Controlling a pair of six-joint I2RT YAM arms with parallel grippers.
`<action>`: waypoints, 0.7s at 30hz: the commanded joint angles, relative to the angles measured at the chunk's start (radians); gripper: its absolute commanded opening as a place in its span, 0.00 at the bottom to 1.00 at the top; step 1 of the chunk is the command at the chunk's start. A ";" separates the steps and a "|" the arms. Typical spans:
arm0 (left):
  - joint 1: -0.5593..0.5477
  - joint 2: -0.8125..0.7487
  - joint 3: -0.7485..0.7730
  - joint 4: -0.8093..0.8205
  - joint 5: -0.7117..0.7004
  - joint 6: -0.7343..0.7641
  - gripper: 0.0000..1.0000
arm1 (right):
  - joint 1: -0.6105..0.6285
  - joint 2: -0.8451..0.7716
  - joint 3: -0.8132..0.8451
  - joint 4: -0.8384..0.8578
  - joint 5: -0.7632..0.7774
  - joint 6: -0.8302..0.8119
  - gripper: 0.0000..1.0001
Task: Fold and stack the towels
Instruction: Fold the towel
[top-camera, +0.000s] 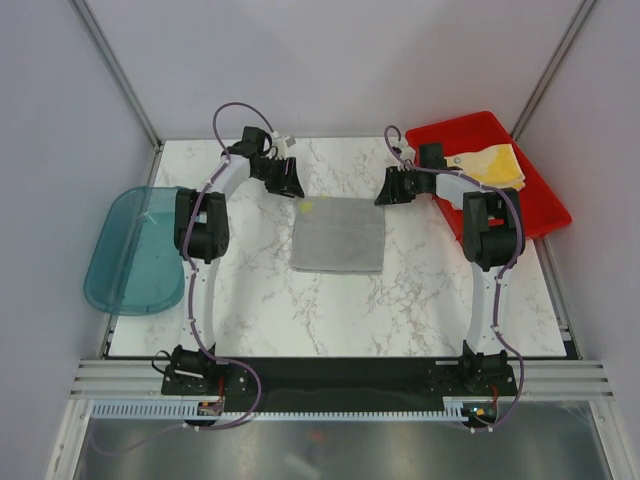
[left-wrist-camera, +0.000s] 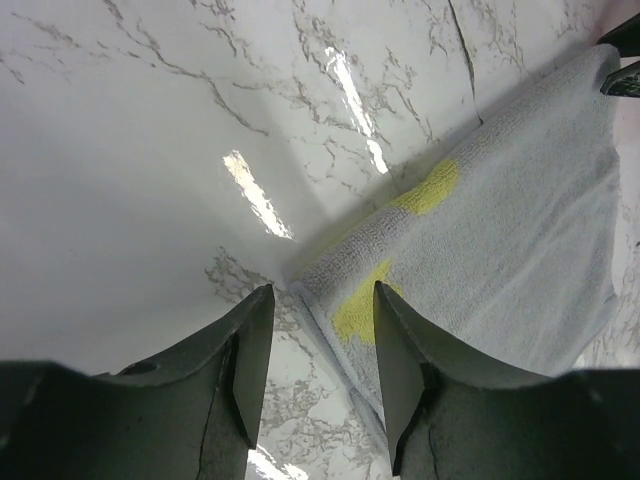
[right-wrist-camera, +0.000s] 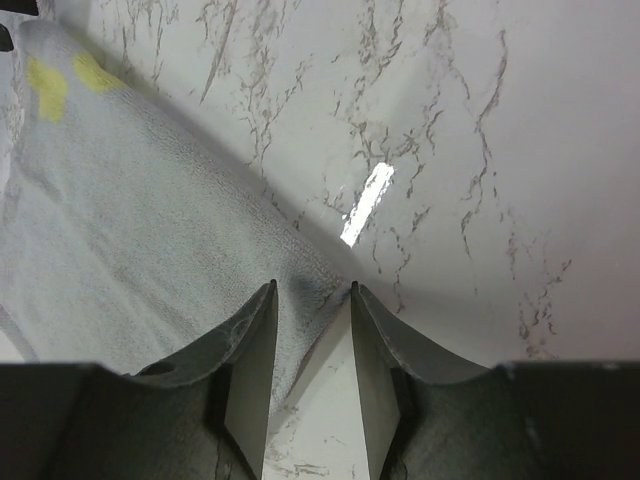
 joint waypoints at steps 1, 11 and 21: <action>-0.013 0.014 0.043 -0.022 0.061 0.064 0.52 | 0.002 0.028 0.034 0.021 -0.039 -0.021 0.42; -0.016 0.041 0.078 -0.068 0.067 0.078 0.42 | 0.002 0.036 0.044 0.027 -0.061 -0.025 0.34; -0.014 0.067 0.150 -0.103 -0.051 0.087 0.53 | -0.001 0.036 0.041 0.026 -0.056 -0.032 0.31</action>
